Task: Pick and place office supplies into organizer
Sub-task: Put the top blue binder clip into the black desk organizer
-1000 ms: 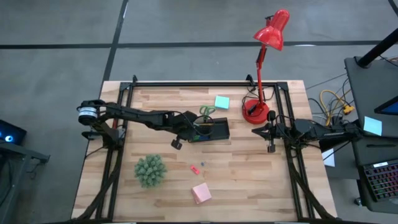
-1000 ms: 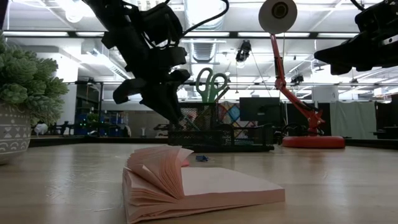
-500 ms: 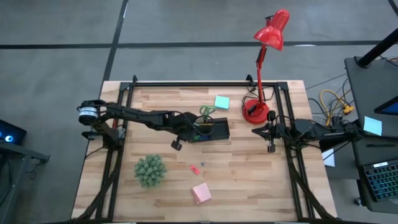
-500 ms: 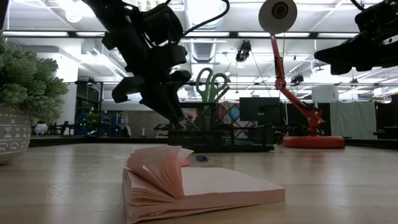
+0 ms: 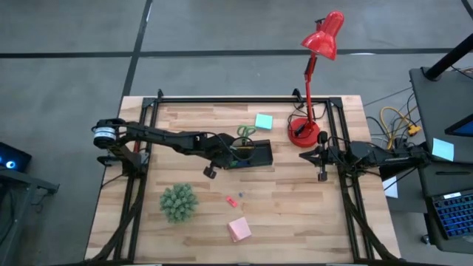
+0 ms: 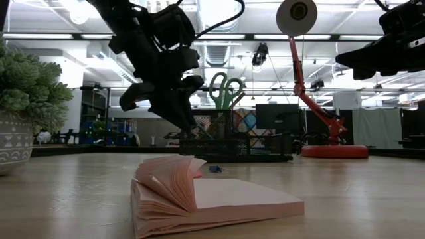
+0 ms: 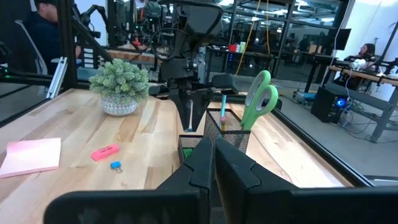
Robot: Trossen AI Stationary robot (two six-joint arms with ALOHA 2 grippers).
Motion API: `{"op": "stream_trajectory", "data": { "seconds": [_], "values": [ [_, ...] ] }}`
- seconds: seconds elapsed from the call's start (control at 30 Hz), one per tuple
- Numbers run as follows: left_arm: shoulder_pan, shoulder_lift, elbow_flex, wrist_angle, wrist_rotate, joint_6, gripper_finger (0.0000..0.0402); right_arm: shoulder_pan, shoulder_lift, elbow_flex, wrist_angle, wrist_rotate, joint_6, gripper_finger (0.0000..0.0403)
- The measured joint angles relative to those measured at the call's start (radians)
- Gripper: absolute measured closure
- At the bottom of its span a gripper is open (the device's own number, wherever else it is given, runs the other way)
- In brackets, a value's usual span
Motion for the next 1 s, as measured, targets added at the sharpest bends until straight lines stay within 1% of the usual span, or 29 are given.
{"op": "stream_trajectory", "data": {
  "seconds": [0.23,1.0],
  "values": [
    [0.0,0.0,-0.003,0.006,0.0,0.001,0.0336,0.0,0.0,0.0,0.0,0.0,0.0,0.0394],
    [-0.001,0.0,-0.005,0.033,-0.001,0.002,0.0334,0.0,0.0,0.0,0.0,0.0,0.0,0.0394]
  ]
}}
